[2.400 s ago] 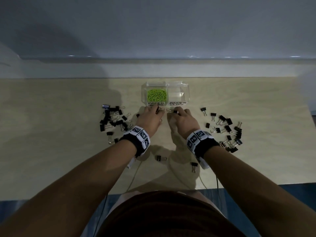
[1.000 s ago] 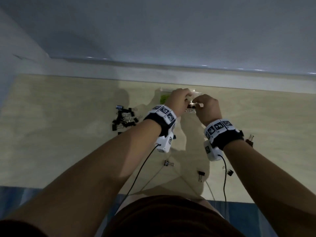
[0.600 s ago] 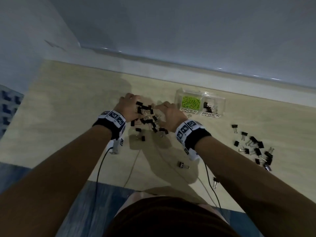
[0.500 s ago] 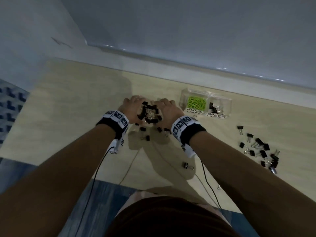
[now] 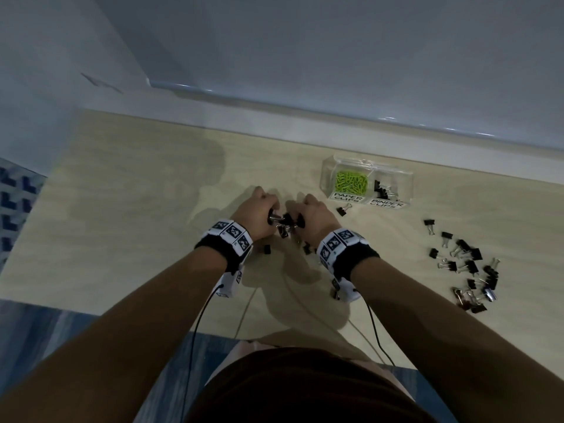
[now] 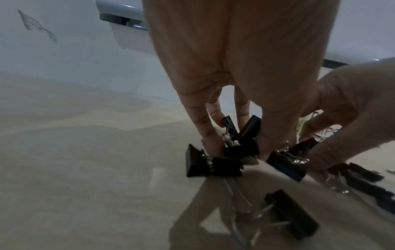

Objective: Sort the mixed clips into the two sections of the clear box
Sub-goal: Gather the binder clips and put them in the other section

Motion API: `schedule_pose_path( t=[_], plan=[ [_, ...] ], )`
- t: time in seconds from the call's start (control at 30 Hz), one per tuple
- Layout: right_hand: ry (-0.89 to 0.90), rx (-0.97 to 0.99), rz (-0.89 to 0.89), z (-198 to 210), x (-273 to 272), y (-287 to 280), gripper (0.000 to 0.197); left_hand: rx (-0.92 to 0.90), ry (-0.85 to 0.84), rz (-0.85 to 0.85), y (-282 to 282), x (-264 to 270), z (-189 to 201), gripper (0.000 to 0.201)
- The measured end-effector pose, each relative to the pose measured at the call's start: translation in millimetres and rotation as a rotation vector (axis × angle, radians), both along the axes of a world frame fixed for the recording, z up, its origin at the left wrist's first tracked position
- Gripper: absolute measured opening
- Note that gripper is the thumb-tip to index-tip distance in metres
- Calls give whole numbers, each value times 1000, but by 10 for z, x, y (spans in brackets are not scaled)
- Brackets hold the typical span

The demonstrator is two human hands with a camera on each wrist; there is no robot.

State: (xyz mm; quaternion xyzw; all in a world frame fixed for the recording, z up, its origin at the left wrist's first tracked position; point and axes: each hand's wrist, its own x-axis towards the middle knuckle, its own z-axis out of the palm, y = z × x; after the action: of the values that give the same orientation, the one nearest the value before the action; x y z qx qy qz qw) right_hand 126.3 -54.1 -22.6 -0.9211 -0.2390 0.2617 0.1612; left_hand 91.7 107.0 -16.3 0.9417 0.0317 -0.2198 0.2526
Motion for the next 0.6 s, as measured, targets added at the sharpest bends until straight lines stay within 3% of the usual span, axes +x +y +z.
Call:
schedule_pose_path(
  t=[0.13,0.23,0.37,0.6],
  plan=[
    [-16,50,-48,57,-87,-214,14,19,10,-20,-153,-26,20,15],
    [-18,80,-129,51,-122,-366,10,9,-16,-14,-255,-20,32,16],
    [18,221,-362,3,-194,-626,4,-115,-18,63,-372,3,35,19],
    [48,454,-776,154,-124,-1265,16,-328,-17,92,-861,124,221,18]
  ],
)
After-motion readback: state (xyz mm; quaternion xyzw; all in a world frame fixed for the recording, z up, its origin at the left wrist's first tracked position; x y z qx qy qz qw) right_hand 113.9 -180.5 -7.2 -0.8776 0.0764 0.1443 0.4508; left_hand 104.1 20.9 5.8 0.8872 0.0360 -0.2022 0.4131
